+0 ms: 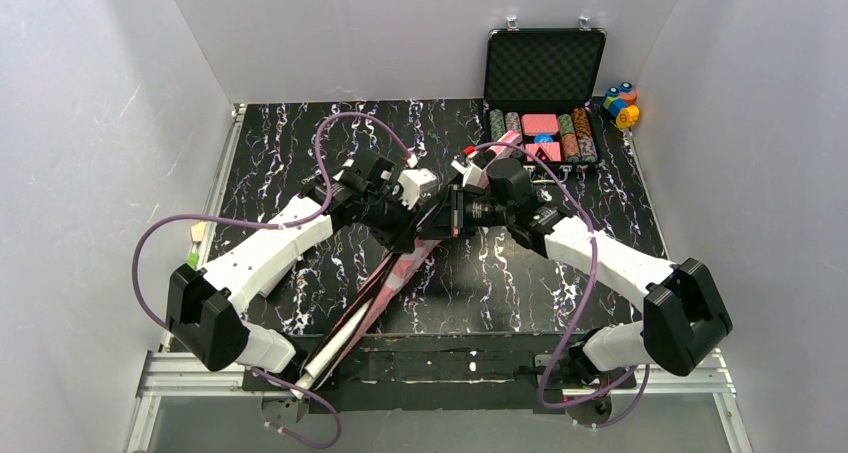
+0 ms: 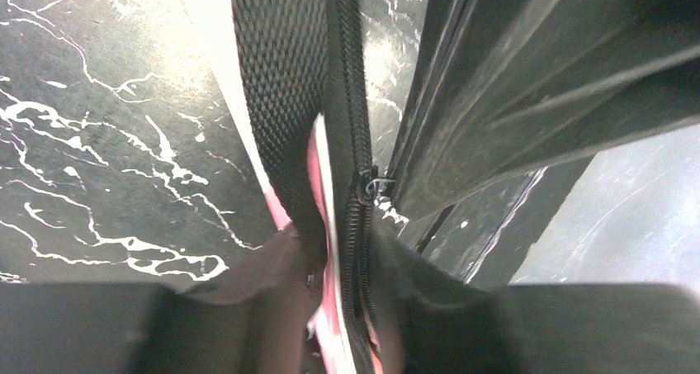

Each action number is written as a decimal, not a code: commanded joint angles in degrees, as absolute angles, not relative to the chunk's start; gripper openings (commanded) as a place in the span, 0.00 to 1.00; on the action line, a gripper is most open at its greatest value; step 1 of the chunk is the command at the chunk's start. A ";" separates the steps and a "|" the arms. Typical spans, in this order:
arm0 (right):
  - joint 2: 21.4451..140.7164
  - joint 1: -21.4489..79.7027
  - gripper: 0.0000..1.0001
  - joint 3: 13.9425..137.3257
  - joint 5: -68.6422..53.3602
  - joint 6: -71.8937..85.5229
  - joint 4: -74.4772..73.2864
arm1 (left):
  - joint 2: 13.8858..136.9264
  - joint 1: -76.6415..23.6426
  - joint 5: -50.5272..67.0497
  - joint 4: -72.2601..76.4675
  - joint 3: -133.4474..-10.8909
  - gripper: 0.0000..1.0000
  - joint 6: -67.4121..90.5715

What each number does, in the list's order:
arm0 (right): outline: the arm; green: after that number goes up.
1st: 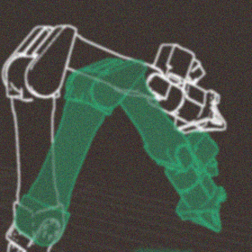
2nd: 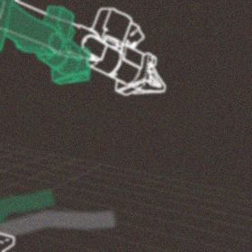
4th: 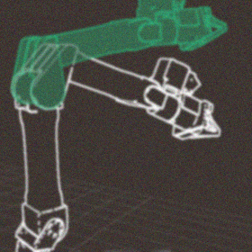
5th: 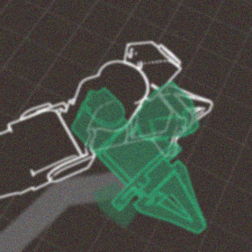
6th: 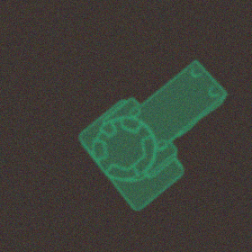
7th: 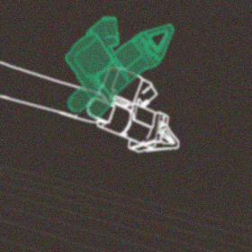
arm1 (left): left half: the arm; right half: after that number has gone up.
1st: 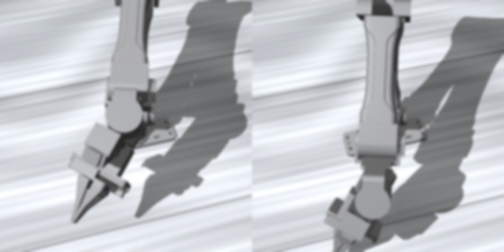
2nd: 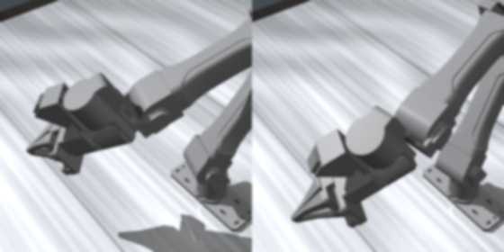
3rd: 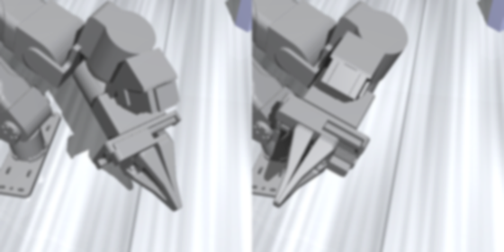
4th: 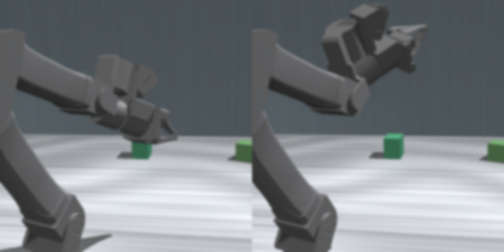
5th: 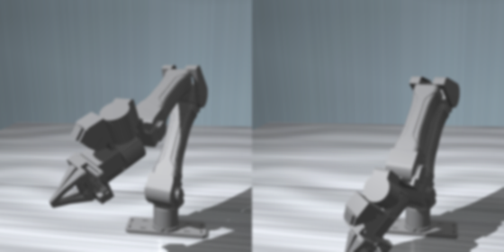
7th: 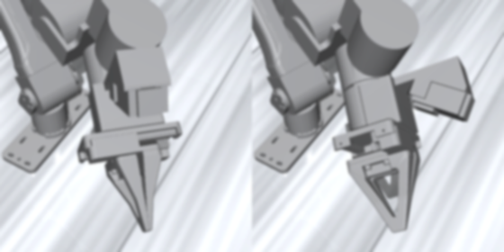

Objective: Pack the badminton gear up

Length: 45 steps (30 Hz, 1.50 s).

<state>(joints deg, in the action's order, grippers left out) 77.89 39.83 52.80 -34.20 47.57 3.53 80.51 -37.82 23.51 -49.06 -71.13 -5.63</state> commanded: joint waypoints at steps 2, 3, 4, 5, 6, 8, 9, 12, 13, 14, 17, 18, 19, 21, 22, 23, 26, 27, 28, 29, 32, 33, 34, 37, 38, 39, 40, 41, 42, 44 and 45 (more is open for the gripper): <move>76.82 40.69 0.01 51.81 -34.88 46.69 4.77 | 79.83 -37.37 25.80 -48.03 -75.39 0.49 -5.14; 76.90 40.69 0.01 51.85 -34.77 46.58 4.67 | 79.52 -36.91 27.03 -48.57 -75.45 0.56 -5.20; 76.97 40.69 0.01 51.85 -34.60 46.51 4.62 | 79.02 -36.40 28.22 -48.98 -75.58 0.65 -5.36; 77.11 40.69 0.01 51.84 -34.48 46.43 4.65 | 78.41 -35.74 29.32 -49.29 -75.63 0.71 -5.48; 77.20 40.69 0.01 51.85 -34.31 46.41 4.66 | 77.92 -34.73 30.33 -49.57 -75.77 0.76 -5.61; 77.32 40.69 0.01 51.65 -34.08 46.45 4.97 | 77.47 -31.61 33.43 -50.13 -76.45 0.79 -5.97; 77.41 40.69 0.01 51.53 -34.02 46.63 5.30 | 77.56 -29.60 35.03 -50.07 -76.90 0.78 -5.78; 77.73 40.82 0.01 51.24 -34.09 47.29 6.41 | 79.26 -25.46 39.02 -48.52 -77.94 0.74 -4.33; 77.84 40.93 0.01 51.32 -34.13 47.40 6.68 | 80.11 -25.25 39.13 -48.15 -78.24 0.73 -4.23; 77.93 41.14 0.01 51.43 -34.13 47.45 6.82 | 80.99 -25.23 39.54 -47.61 -78.60 0.72 -3.87; 78.05 42.01 0.01 52.03 -33.41 47.13 6.18 | 83.78 -25.23 42.29 -44.91 -79.63 0.71 -1.13; 78.09 42.28 0.01 52.17 -33.26 47.04 6.03 | 84.74 -25.29 43.65 -44.31 -80.16 0.71 -0.55; 78.13 42.47 0.01 52.25 -33.11 47.02 5.98 | 85.77 -25.35 44.95 -43.81 -80.65 0.71 -0.45; 78.06 42.75 0.01 52.29 -32.83 47.12 5.90 | 87.60 -25.67 47.00 -43.46 -81.39 0.70 1.15; 77.94 42.80 0.01 52.29 -32.54 47.19 5.89 | 88.23 -25.97 47.59 -43.42 -81.54 0.70 0.72; 77.69 42.92 0.01 52.36 -32.26 47.20 5.89 | 88.77 -26.39 47.41 -43.42 -81.33 0.69 0.25; 76.89 43.15 0.01 52.82 -31.42 47.19 5.57 | 90.14 -26.97 47.05 -43.27 -80.32 0.70 -1.92; 76.84 43.18 0.01 53.16 -31.25 47.13 5.22 | 90.47 -27.02 47.41 -43.25 -80.25 0.69 -2.17; 76.82 43.28 0.01 53.36 -31.14 47.07 5.04 | 90.67 -27.19 47.50 -43.26 -80.16 0.69 -2.36; 76.90 43.32 0.01 53.55 -31.06 47.03 4.94 | 90.74 -27.39 47.67 -43.23 -80.08 0.69 -2.50; 77.24 43.42 0.01 53.98 -30.73 47.30 4.81 | 90.70 -28.13 48.19 -43.04 -80.16 0.66 -2.82; 77.33 43.46 0.01 54.04 -30.72 47.53 4.94 | 90.66 -28.43 48.20 -42.96 -80.12 0.63 -3.08; 77.51 43.57 0.01 54.25 -30.76 47.69 5.21 | 90.70 -28.73 48.01 -42.93 -80.09 0.58 -3.26; 77.60 43.87 0.01 54.82 -30.67 48.06 5.57 | 91.99 -29.00 48.17 -42.98 -79.61 0.41 -3.48; 77.62 44.08 0.01 55.09 -30.67 48.15 5.54 | 92.27 -29.05 48.42 -43.02 -79.54 0.38 -3.51; 77.54 44.18 0.01 55.31 -30.59 48.23 5.54 | 92.74 -29.15 48.45 -43.01 -79.46 0.37 -3.52; 77.45 44.33 0.01 55.57 -30.43 48.25 5.54 | 93.11 -29.24 48.42 -42.97 -79.55 0.34 -3.45; 77.29 44.50 0.01 55.75 -30.35 48.33 5.45 | 93.54 -29.34 48.44 -42.88 -79.67 0.32 -3.35; 77.19 44.59 0.01 55.99 -30.22 48.40 5.41 | 93.83 -29.35 48.55 -42.74 -79.92 0.29 -3.13; 76.93 44.93 0.01 56.34 -30.00 48.50 5.21 | 94.38 -29.49 48.64 -42.71 -80.44 0.20 -2.71; 76.83 45.18 0.01 56.46 -29.83 48.47 5.17 | 94.70 -29.47 48.50 -42.54 -80.76 0.13 -2.26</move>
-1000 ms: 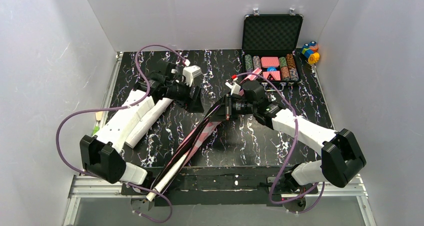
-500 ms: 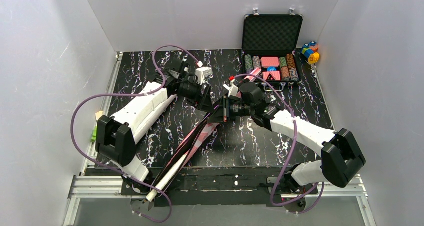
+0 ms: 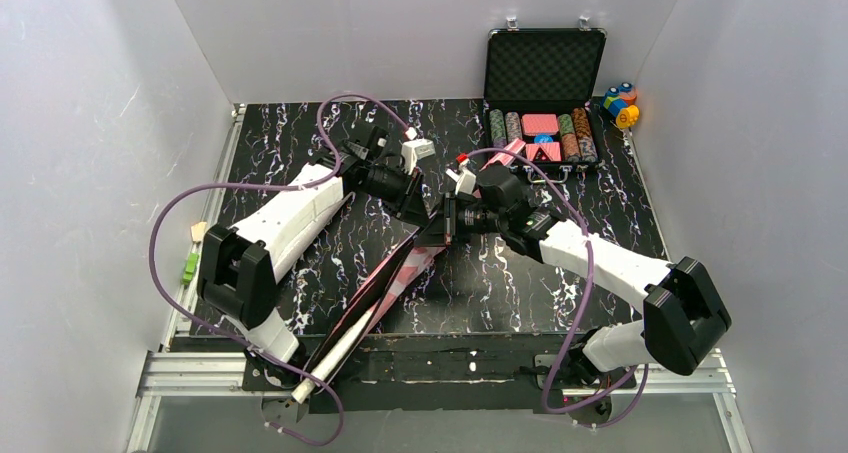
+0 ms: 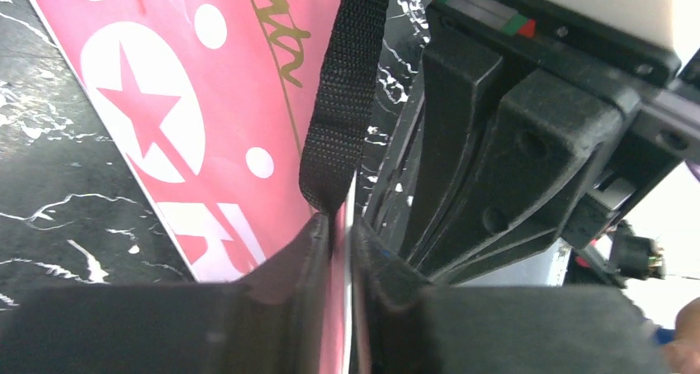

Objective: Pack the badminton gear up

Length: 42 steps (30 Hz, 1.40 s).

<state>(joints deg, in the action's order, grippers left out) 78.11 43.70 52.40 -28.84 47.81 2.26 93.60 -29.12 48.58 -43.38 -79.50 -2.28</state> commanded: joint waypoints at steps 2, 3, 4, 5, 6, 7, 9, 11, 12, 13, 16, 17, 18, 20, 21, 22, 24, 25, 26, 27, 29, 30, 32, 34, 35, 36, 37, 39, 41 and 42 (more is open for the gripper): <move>76.78 45.71 0.01 56.65 -29.67 48.42 4.95 | 95.26 -29.42 47.98 -42.38 -81.83 0.00 -1.24; 76.86 46.09 0.01 56.76 -29.65 48.40 4.88 | 95.59 -29.37 47.44 -42.30 -82.55 0.00 -0.72; 77.01 46.34 0.01 56.93 -29.70 48.36 4.65 | 95.80 -29.38 46.86 -41.97 -83.19 0.00 -0.52; 77.22 46.78 0.01 57.19 -29.77 48.27 4.34 | 95.87 -29.26 46.23 -41.39 -84.03 0.00 1.33; 77.44 47.21 0.01 57.33 -29.93 48.13 4.05 | 95.77 -29.08 45.21 -40.73 -84.66 0.00 2.40; 77.70 47.73 0.01 57.64 -30.04 47.90 3.78 | 95.84 -28.88 44.32 -39.90 -85.45 0.00 3.32; 78.21 48.95 0.01 58.28 -30.06 47.31 2.77 | 95.58 -28.31 42.27 -38.48 -87.19 0.00 5.09; 78.66 50.42 0.01 59.10 -30.15 46.66 1.71 | 95.45 -27.54 40.38 -37.16 -88.92 0.00 6.70; 78.88 51.40 0.01 59.45 -30.15 46.39 1.33 | 95.33 -27.12 39.68 -36.63 -89.40 0.00 7.33; 79.12 52.07 0.01 59.87 -30.15 46.08 0.94 | 95.17 -26.81 38.82 -36.19 -89.73 0.00 7.87; 79.62 54.05 0.01 60.33 -30.07 45.35 0.11 | 94.44 -25.93 36.03 -34.59 -89.72 0.00 8.96; 79.67 54.66 0.01 60.37 -29.94 45.13 0.05 | 94.17 -25.65 34.98 -34.04 -89.54 0.00 9.23; 79.71 55.27 0.01 60.34 -29.78 44.86 -1.54 | 94.05 -25.44 34.31 -33.63 -89.30 0.00 9.35; 79.49 56.13 0.01 60.03 -29.35 44.45 -2.72 | 93.58 -25.16 32.64 -33.26 -88.94 0.00 9.27; 79.27 56.47 0.01 59.77 -29.12 44.28 -3.17 | 93.26 -25.14 31.69 -33.12 -88.79 0.00 9.17; 78.89 56.77 0.01 59.52 -28.88 44.21 -3.65 | 92.75 -25.07 30.64 -32.80 -88.49 0.00 9.14; 78.31 57.32 0.01 59.08 -28.66 43.66 -4.97 | 91.75 -24.89 28.48 -32.02 -87.81 0.00 9.14; 78.05 57.45 0.01 58.99 -28.37 43.12 -6.20 | 91.30 -24.81 27.15 -31.71 -87.46 0.00 9.09; 77.66 57.62 0.01 58.93 -28.08 42.56 -7.43 | 90.78 -24.72 25.98 -31.46 -87.17 0.00 8.91; 77.16 57.73 0.01 58.84 -27.71 42.10 -8.65 | 90.43 -24.62 24.91 -31.24 -86.98 0.00 8.74; 76.22 57.75 0.01 58.36 -26.46 41.35 -10.97 | 89.52 -24.44 24.34 -31.12 -86.62 0.00 8.45; 75.75 57.74 0.05 58.28 -25.52 40.90 -12.06 | 89.27 -24.43 24.33 -31.11 -86.35 0.00 8.54; 75.16 57.75 0.25 58.82 -22.88 39.95 -15.15 | 88.99 -24.43 24.91 -31.14 -85.93 0.00 8.88; 74.62 57.74 0.43 60.15 -18.80 38.86 -18.62 | 88.62 -24.43 25.53 -31.11 -85.35 0.00 9.57; 74.42 57.74 0.51 61.07 -16.43 38.34 -20.39 | 88.41 -24.43 25.75 -31.06 -85.02 0.00 9.78; 74.29 57.74 0.57 61.98 -14.18 38.02 -21.68 | 88.03 -24.43 25.88 -31.02 -84.75 0.00 10.09; 74.31 57.79 0.64 63.31 -11.43 37.80 -23.11 | 87.74 -24.43 25.91 -31.02 -84.47 0.00 10.32; 74.91 57.74 0.74 65.19 -8.38 37.66 -24.63 | 87.38 -24.43 26.08 -31.01 -84.11 0.00 10.66; 76.45 57.74 0.78 67.29 -5.22 37.45 -26.09 | 87.04 -24.43 26.18 -30.95 -83.77 0.00 10.79; 77.34 57.74 0.79 68.04 -3.75 37.23 -26.39 | 86.97 -24.43 26.31 -30.93 -83.60 0.00 10.88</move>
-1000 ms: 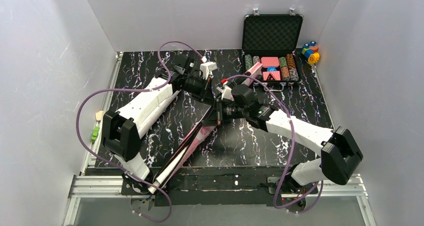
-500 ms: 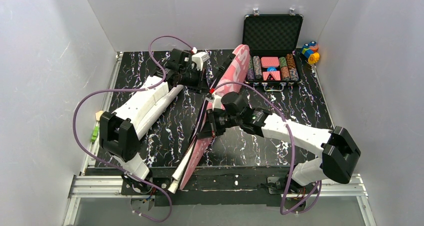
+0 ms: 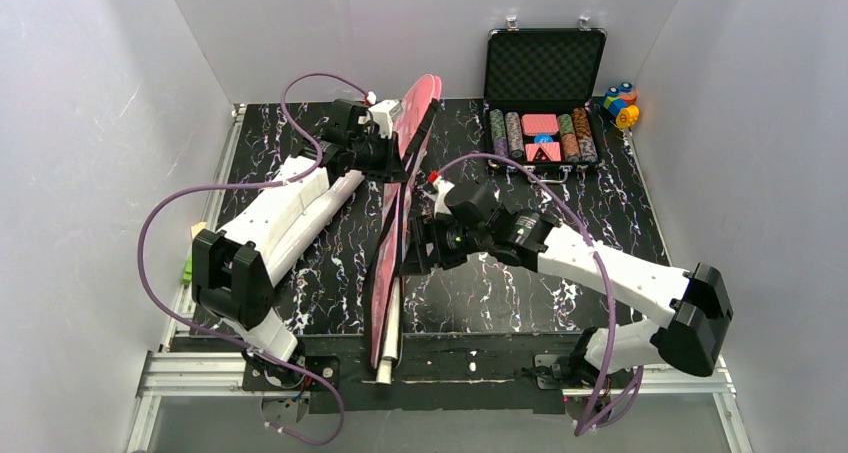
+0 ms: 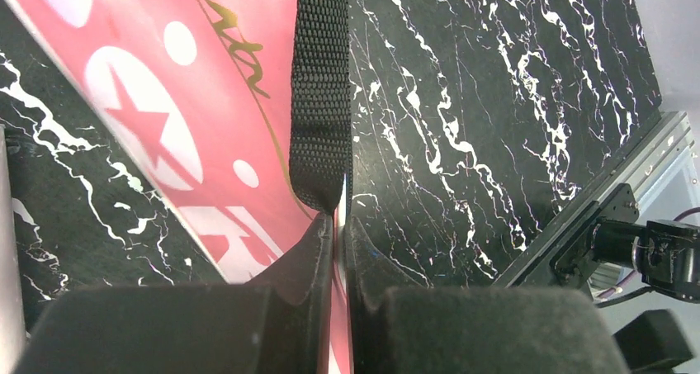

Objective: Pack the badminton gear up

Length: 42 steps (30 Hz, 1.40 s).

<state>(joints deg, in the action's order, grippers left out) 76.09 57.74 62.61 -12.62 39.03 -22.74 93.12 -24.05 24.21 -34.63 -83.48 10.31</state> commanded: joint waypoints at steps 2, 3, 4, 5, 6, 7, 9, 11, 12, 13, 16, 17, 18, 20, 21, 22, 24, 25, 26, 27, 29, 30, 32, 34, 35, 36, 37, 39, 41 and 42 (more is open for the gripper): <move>79.44 57.74 0.80 69.26 -1.41 36.80 -25.53 | 86.71 -24.43 26.34 -30.95 -83.18 0.00 11.01; 80.41 57.74 0.81 69.97 -0.50 36.41 -25.01 | 86.57 -24.43 26.33 -30.96 -82.91 0.00 11.15; 81.70 57.74 0.81 70.78 -0.31 35.93 -24.34 | 86.40 -24.43 26.32 -30.94 -82.63 0.00 11.23; 82.79 57.79 0.81 71.48 1.43 35.53 -23.31 | 86.21 -24.43 26.20 -30.86 -82.39 0.00 11.32; 83.96 57.75 0.81 72.17 2.54 35.22 -22.54 | 85.96 -24.43 26.08 -30.77 -82.14 0.00 11.38; 85.43 57.74 0.82 73.15 3.43 35.08 -22.39 | 85.70 -24.43 25.91 -30.76 -81.90 0.00 11.34; 88.17 57.81 0.82 75.49 3.87 34.81 -22.82 | 85.32 -24.43 25.54 -30.78 -81.76 0.00 11.23; 90.46 58.00 0.82 77.18 4.58 35.10 -22.90 | 85.06 -24.43 25.21 -30.79 -81.60 0.00 11.08; 91.57 58.14 0.82 78.28 5.25 35.26 -23.08 | 85.02 -24.43 25.08 -30.83 -81.49 0.00 11.07; 92.60 58.30 0.82 79.14 5.94 35.61 -23.42 | 84.95 -24.43 24.99 -30.84 -81.43 0.00 11.09; 94.50 59.35 0.82 80.73 8.07 36.17 -23.48 | 84.83 -24.43 24.34 -30.88 -81.35 0.00 11.42; 94.95 59.74 0.82 81.07 8.64 36.23 -23.47 | 84.82 -24.43 24.08 -30.92 -81.33 0.00 11.47; 95.14 60.14 0.82 81.28 9.07 36.24 -23.32 | 84.80 -24.43 23.82 -30.96 -81.36 0.00 11.51; 95.59 60.83 0.82 81.64 9.66 36.28 -23.17 | 84.68 -24.43 23.18 -31.03 -81.17 0.00 11.64; 95.71 61.11 0.82 81.77 9.85 36.36 -23.23 | 84.67 -24.43 22.72 -31.03 -81.13 0.00 11.75; 95.54 61.35 0.82 81.78 10.22 36.43 -23.22 | 84.71 -24.43 22.40 -31.09 -81.17 0.00 11.92; 94.70 61.81 0.82 81.33 10.81 36.43 -22.94 | 84.88 -24.42 21.80 -31.27 -81.05 0.00 12.01; 94.00 61.87 0.82 80.74 10.91 36.59 -22.43 | 84.80 -24.43 21.48 -31.35 -80.92 0.00 12.11; 93.11 61.87 0.82 80.09 10.99 37.10 -21.70 | 84.68 -24.43 21.26 -31.24 -80.73 0.00 12.20; 92.67 61.89 0.82 79.33 10.99 37.23 -20.96 | 84.58 -24.43 21.07 -31.06 -80.68 0.00 12.40; 92.31 61.89 0.83 78.46 11.04 38.13 -19.98 | 84.63 -24.39 21.08 -30.94 -80.68 0.00 12.88; 92.52 61.88 0.83 78.41 11.20 38.64 -19.89 | 84.74 -24.43 21.06 -30.85 -80.79 0.00 13.02; 93.29 61.88 0.83 78.43 10.93 39.79 -19.27 | 84.89 -24.43 20.99 -30.93 -81.21 0.00 13.30; 94.39 61.88 0.81 78.78 10.93 40.60 -18.67 | 84.83 -24.37 20.62 -30.99 -81.42 0.00 13.46; 95.11 61.90 0.80 79.35 11.02 40.82 -18.78 | 84.84 -24.43 20.45 -31.01 -81.61 0.00 13.45; 95.88 61.88 0.77 79.81 11.14 41.05 -18.99 | 84.75 -24.43 20.33 -30.99 -81.72 0.00 13.45; 96.37 61.88 0.75 80.14 11.14 41.13 -19.26 | 84.75 -24.43 20.24 -31.06 -81.86 0.00 13.47; 97.19 61.88 0.68 80.26 11.47 41.55 -19.51 | 84.53 -24.43 19.93 -31.13 -81.96 0.00 13.45; 97.65 61.88 0.59 80.08 11.40 41.82 -19.63 | 84.45 -24.43 19.71 -31.20 -81.96 0.00 13.54; 97.87 61.88 0.55 80.00 11.31 41.99 -19.81 | 84.38 -24.43 19.69 -31.20 -82.01 0.00 13.54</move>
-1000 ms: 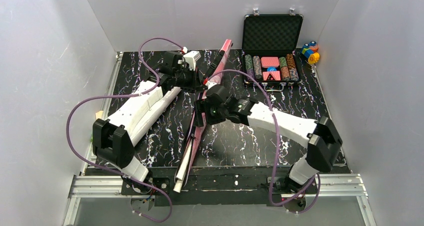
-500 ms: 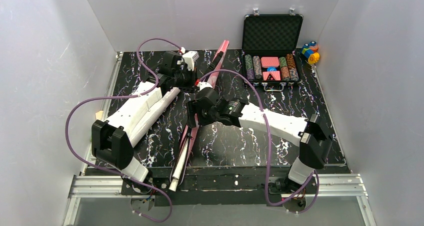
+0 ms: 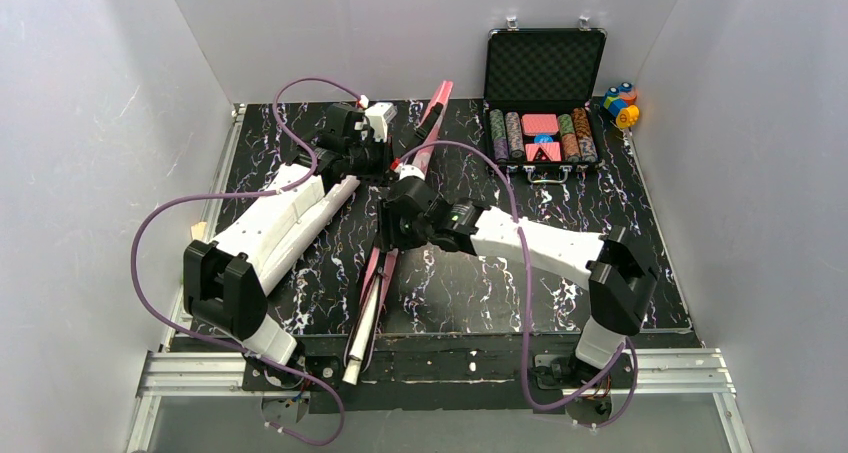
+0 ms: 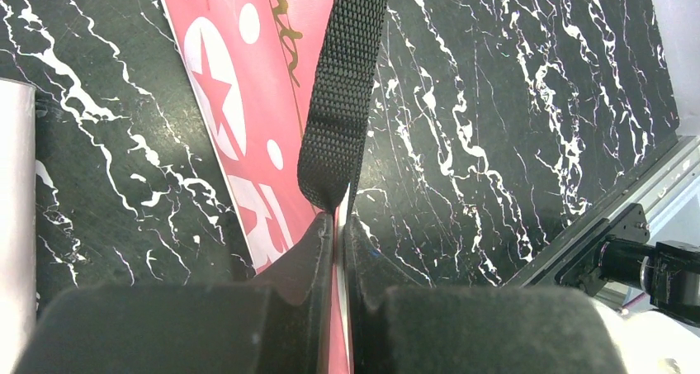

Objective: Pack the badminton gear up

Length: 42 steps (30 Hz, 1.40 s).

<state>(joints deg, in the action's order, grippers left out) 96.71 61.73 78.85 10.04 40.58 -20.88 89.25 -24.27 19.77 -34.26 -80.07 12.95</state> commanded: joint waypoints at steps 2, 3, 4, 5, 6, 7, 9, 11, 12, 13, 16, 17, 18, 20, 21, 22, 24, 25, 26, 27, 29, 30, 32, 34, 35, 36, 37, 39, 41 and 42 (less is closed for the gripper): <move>98.14 61.88 0.48 79.89 10.93 41.93 -19.85 | 84.22 -24.39 19.60 -31.26 -82.39 0.00 13.54; 98.27 61.90 0.45 79.82 10.88 41.92 -19.86 | 84.29 -24.35 19.60 -31.29 -82.57 0.00 13.60; 98.22 61.88 0.41 79.81 10.90 41.96 -19.89 | 84.35 -24.35 19.67 -31.35 -82.87 0.00 13.69; 98.14 61.92 0.35 79.80 10.90 41.81 -20.03 | 84.32 -24.35 19.68 -31.45 -83.06 0.00 13.72; 97.91 61.90 0.30 79.85 11.02 41.48 -20.22 | 84.36 -24.35 19.69 -31.54 -83.29 0.00 13.71; 97.65 61.88 0.25 80.03 11.32 41.17 -20.73 | 84.37 -24.36 19.46 -31.63 -83.38 0.00 13.71; 96.80 61.88 0.15 80.57 11.99 39.85 -22.18 | 84.17 -24.14 19.18 -31.91 -83.48 0.00 13.43; 95.60 61.90 0.05 81.38 12.85 37.75 -24.53 | 84.19 -23.80 19.21 -32.60 -83.88 0.02 12.86; 94.97 61.83 0.01 81.79 13.07 35.85 -26.01 | 84.30 -23.61 19.05 -33.43 -84.47 0.08 12.50; 94.28 61.79 0.01 82.51 13.12 33.90 -27.60 | 84.37 -23.18 18.95 -34.31 -85.10 0.13 12.06; 91.75 61.79 0.01 84.86 14.29 27.56 -33.56 | 83.97 -20.87 19.55 -36.36 -86.73 0.30 11.08; 90.68 61.79 0.01 85.42 15.22 25.44 -35.49 | 83.57 -19.84 19.70 -36.58 -87.16 0.42 10.77; 89.86 61.74 0.01 85.96 16.22 22.94 -37.02 | 83.21 -18.84 19.80 -36.99 -87.65 0.54 10.48; 88.69 61.79 0.01 86.67 18.44 18.66 -40.12 | 82.18 -16.69 21.35 -37.80 -89.04 0.61 9.22; 88.07 61.79 0.01 86.80 19.69 16.50 -41.15 | 81.63 -15.69 21.96 -38.34 -89.91 0.65 8.57; 87.52 61.79 0.01 86.85 21.16 14.70 -41.86 | 81.03 -14.79 22.69 -38.82 -90.67 0.68 7.68; 86.58 61.79 0.01 86.69 24.02 11.08 -42.02 | 79.49 -13.15 24.09 -39.41 -91.79 0.72 5.74; 86.17 61.80 0.01 86.52 25.44 9.35 -41.86 | 78.63 -12.39 24.92 -39.53 -92.02 0.77 4.94; 85.69 61.79 0.01 86.35 26.77 7.52 -41.60 | 77.82 -11.71 26.90 -39.63 -92.21 0.81 3.63; 85.18 61.83 0.01 86.01 28.49 5.86 -40.86 | 77.16 -11.15 28.95 -40.01 -92.46 0.85 2.10; 84.03 61.80 0.01 85.37 31.34 2.46 -39.10 | 76.22 -10.91 33.54 -41.57 -93.18 0.91 -2.38; 83.30 61.79 0.01 84.94 32.91 0.87 -37.78 | 75.80 -10.90 36.27 -42.36 -93.34 0.94 -4.68; 81.84 61.79 0.01 83.99 34.82 -2.23 -35.31 | 74.72 -10.88 42.88 -43.48 -92.31 0.96 -10.35; 80.62 61.79 0.01 83.39 35.65 -4.72 -33.19 | 73.53 -10.85 48.83 -45.69 -90.76 0.97 -18.58; 80.17 61.80 0.01 83.21 34.99 -6.27 -32.46 | 72.54 -10.89 50.80 -46.24 -89.60 0.96 -22.39; 79.82 61.88 0.01 83.09 34.27 -6.91 -32.03 | 71.69 -10.84 51.82 -47.02 -88.36 0.96 -27.50; 79.54 61.92 0.01 83.06 33.57 -7.96 -31.70 | 70.89 -10.87 52.68 -47.72 -87.14 0.95 -31.75; 79.10 62.20 0.01 82.38 33.30 -9.55 -31.17 | 69.45 -10.92 54.48 -49.90 -85.50 0.93 -39.92; 78.57 62.64 0.01 81.54 33.13 -11.23 -30.18 | 67.65 -10.91 56.28 -51.22 -83.55 0.94 -46.56; 78.31 62.85 0.01 81.05 33.06 -11.96 -29.69 | 65.97 -10.88 56.95 -51.32 -82.34 0.96 -50.14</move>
